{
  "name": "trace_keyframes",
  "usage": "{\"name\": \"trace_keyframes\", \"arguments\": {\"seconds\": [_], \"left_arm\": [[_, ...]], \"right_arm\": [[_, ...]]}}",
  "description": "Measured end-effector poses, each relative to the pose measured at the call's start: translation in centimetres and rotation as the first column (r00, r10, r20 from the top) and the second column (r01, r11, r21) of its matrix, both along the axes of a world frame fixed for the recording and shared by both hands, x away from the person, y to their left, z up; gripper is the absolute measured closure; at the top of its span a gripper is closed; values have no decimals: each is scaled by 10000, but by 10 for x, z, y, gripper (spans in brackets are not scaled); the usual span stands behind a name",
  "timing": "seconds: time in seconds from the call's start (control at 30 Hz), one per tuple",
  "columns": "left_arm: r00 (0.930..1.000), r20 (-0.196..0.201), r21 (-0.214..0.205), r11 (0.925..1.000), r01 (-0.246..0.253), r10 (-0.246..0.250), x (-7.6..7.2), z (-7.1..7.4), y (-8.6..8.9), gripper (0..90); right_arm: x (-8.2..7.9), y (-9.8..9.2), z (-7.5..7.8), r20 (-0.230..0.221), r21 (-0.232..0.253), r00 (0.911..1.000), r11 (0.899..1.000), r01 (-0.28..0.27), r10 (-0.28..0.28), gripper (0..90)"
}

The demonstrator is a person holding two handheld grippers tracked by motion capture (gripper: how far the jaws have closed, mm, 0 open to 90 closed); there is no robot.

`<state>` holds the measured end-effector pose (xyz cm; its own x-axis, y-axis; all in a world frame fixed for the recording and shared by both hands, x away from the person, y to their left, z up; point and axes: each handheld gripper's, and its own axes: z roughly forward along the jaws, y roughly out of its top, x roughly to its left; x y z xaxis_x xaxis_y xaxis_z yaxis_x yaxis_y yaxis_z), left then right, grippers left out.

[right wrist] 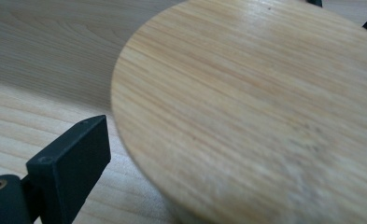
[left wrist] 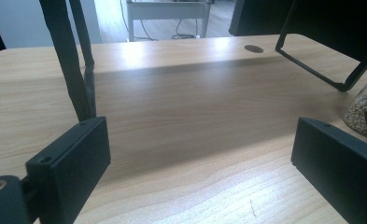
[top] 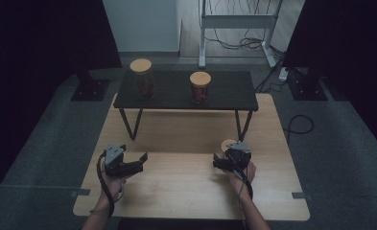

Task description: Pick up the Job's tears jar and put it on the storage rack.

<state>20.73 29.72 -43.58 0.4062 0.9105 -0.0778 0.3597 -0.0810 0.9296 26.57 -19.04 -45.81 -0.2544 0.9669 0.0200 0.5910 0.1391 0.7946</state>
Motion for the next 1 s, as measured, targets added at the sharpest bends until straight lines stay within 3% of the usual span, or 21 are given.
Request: {"name": "trace_keyframes", "arguments": {"seconds": [0.4,0.73,1.0], "left_arm": [[10000,-21,-17,10000,-80,80,1,0,2,43],[10000,-18,-36,9999,-98,98,1,0,2,43],[9999,-25,-43,9999,-130,130,1,-1,3,43]], "right_arm": [[10,6,1,-67,-282,10000,9996,-26,24,82],[15,4,-1,-87,-171,9999,9998,131,-133,128],[17,1,-1,-102,-65,9998,9998,190,-191,227]]}}
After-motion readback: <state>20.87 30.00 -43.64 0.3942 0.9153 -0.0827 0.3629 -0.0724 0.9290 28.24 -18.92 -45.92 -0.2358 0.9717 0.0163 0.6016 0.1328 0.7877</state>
